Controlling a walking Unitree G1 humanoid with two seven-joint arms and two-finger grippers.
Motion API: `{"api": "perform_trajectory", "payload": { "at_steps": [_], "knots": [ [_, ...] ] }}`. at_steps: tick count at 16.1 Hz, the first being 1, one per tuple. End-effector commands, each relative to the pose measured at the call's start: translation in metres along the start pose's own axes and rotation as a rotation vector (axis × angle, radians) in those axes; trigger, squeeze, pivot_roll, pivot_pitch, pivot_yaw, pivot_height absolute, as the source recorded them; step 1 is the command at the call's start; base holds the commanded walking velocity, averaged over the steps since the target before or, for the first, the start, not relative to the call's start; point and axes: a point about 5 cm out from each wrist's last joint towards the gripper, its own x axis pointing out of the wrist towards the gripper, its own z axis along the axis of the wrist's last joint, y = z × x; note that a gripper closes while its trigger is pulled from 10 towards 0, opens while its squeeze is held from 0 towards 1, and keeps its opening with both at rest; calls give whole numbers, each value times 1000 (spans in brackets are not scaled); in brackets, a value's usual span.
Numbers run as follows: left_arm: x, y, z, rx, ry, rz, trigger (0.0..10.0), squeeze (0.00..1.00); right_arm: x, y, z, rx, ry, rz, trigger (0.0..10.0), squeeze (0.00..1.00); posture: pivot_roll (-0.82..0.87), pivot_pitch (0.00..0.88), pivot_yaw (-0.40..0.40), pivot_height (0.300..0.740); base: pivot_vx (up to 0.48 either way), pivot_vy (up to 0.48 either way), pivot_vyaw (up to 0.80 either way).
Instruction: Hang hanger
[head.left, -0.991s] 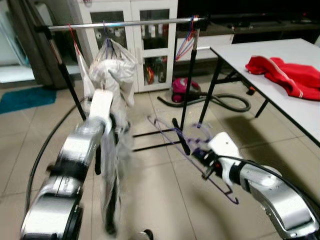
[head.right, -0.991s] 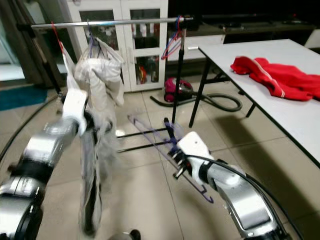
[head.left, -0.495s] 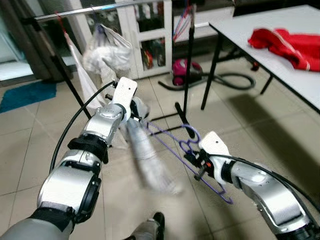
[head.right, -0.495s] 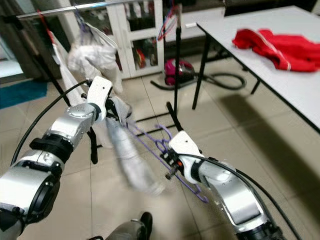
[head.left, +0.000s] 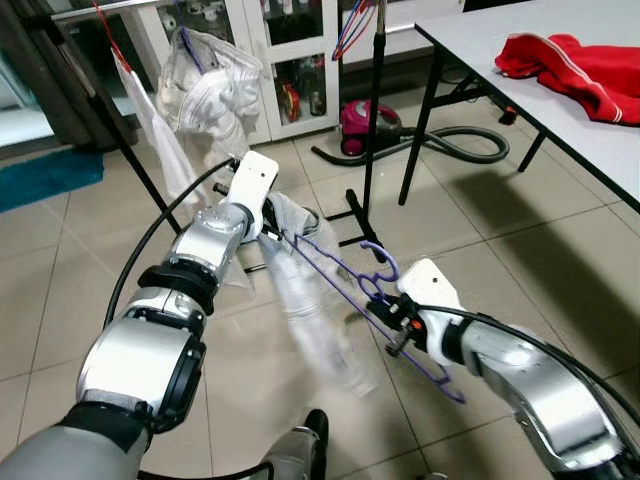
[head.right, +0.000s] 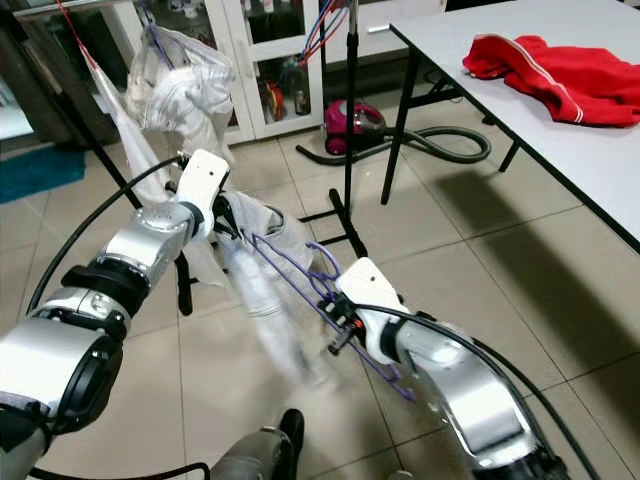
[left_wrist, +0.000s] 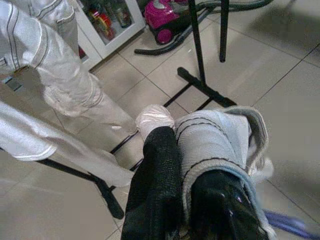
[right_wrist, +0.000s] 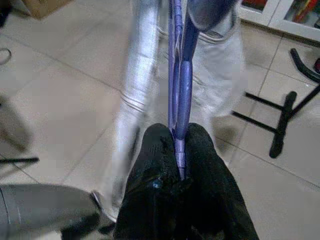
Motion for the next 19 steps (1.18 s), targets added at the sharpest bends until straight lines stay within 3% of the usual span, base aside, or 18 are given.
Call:
{"api": "perform_trajectory", "payload": {
  "at_steps": [1,8,11,15,19],
  "knots": [
    [-2,13,15,5,-47,45,0,0,-5,1,4,-29,-20,14,10000,0,21,176,109,740,0,0,0],
    [-1,9,15,-24,-45,33,0,0,-6,13,21,21,-122,99,10000,0,24,154,101,740,0,0,0],
    [0,6,17,-39,-48,22,0,0,-4,14,18,11,-99,92,10000,0,24,150,101,740,0,0,0],
    [1,-2,23,-33,-69,-22,0,0,5,5,12,53,-54,-25,10000,0,31,137,101,740,0,0,0],
    [0,-1,21,7,-70,-32,0,0,0,-8,8,62,-31,-104,10000,0,27,135,104,740,0,0,0]
  ]
}}
